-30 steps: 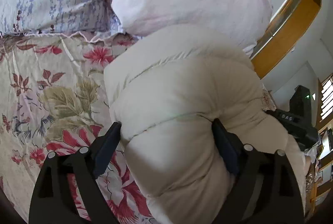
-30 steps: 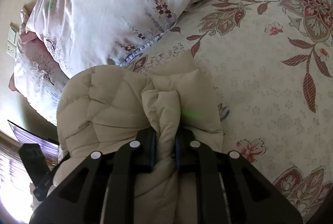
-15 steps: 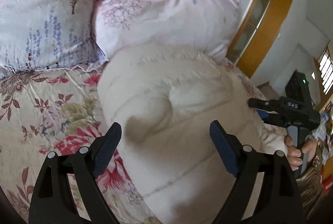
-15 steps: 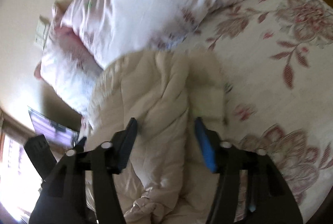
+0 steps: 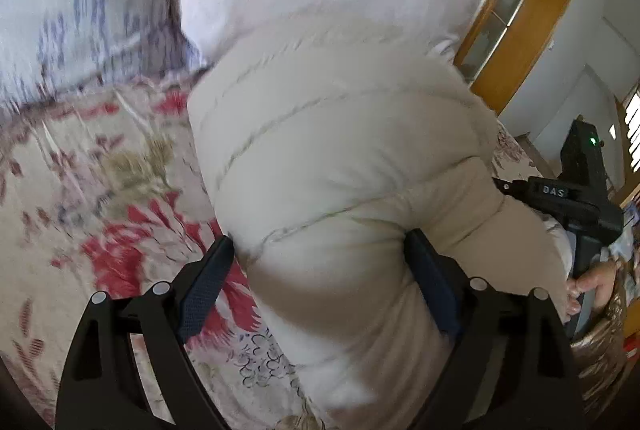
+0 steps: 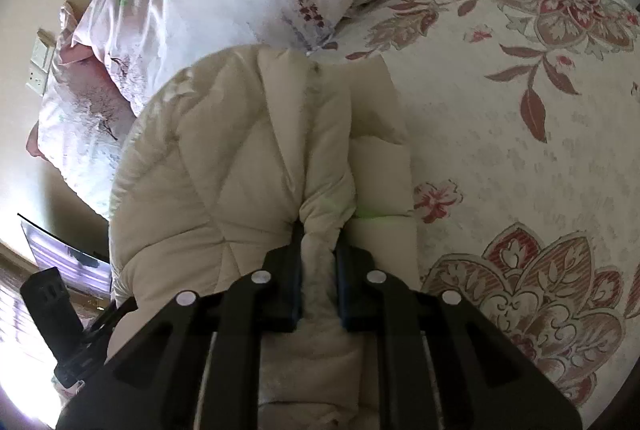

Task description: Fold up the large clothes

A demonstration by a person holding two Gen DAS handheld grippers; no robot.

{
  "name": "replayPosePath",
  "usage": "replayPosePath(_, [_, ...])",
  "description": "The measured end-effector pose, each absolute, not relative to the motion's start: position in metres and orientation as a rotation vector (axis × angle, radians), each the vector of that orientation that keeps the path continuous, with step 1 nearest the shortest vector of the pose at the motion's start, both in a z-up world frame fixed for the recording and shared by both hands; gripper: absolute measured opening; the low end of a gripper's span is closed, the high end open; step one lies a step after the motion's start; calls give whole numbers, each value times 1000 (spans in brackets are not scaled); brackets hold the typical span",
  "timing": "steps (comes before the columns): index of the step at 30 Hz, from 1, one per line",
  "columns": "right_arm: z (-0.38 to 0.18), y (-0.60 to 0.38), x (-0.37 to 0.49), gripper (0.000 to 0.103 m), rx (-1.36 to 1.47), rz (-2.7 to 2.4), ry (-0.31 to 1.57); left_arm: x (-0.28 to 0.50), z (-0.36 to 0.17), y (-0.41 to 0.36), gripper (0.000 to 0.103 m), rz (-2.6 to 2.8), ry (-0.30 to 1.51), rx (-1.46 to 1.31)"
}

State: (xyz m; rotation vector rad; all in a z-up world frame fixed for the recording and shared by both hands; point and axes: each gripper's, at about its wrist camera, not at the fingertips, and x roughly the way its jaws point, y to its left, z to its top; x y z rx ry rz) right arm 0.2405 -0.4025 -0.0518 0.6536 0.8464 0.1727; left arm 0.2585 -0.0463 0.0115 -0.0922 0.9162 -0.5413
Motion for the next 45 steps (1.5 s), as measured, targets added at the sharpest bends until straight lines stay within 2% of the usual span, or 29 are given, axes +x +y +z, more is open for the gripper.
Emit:
replayPosePath(2, [-56, -405, 241, 16, 672, 178, 846, 262, 2, -45, 93, -538, 928, -103])
replayPosePath(4, [-51, -407, 237, 22, 644, 169, 840, 260, 2, -43, 93, -533, 924, -118])
replayPosePath(6, [-40, -406, 227, 41, 584, 119, 812, 248, 13, -38, 91, -525, 872, -112])
replayPosePath(7, [-28, -405, 214, 42, 547, 90, 765, 241, 19, -36, 90, -524, 841, -104])
replayPosePath(11, [8, -397, 167, 40, 457, 102, 589, 202, 47, -26, 90, -559, 706, -91])
replayPosePath(14, [22, -376, 140, 32, 377, 208, 539, 179, 61, -31, 90, -610, 653, -72])
replayPosePath(17, [18, -351, 131, 24, 284, 252, 584, 159, 67, -47, 90, -678, 622, -16])
replayPosePath(19, [6, -342, 131, 23, 242, 243, 626, 152, 62, -61, 90, -708, 634, 38])
replayPosePath(23, [-18, -343, 140, 19, 237, 197, 708, 160, 36, -81, 90, -683, 734, 94])
replayPosePath(34, [-43, -344, 156, 18, 223, 157, 782, 176, 8, -94, 91, -681, 794, 106])
replayPosePath(37, [-21, -347, 160, 18, 238, 157, 810, 175, 6, -97, 91, -665, 802, 129])
replayPosePath(40, [15, -357, 169, 21, 297, 169, 713, 176, 8, -95, 91, -669, 806, 119])
replayPosePath(45, [44, -348, 214, 22, 325, 171, 668, 176, 10, -95, 91, -668, 809, 118])
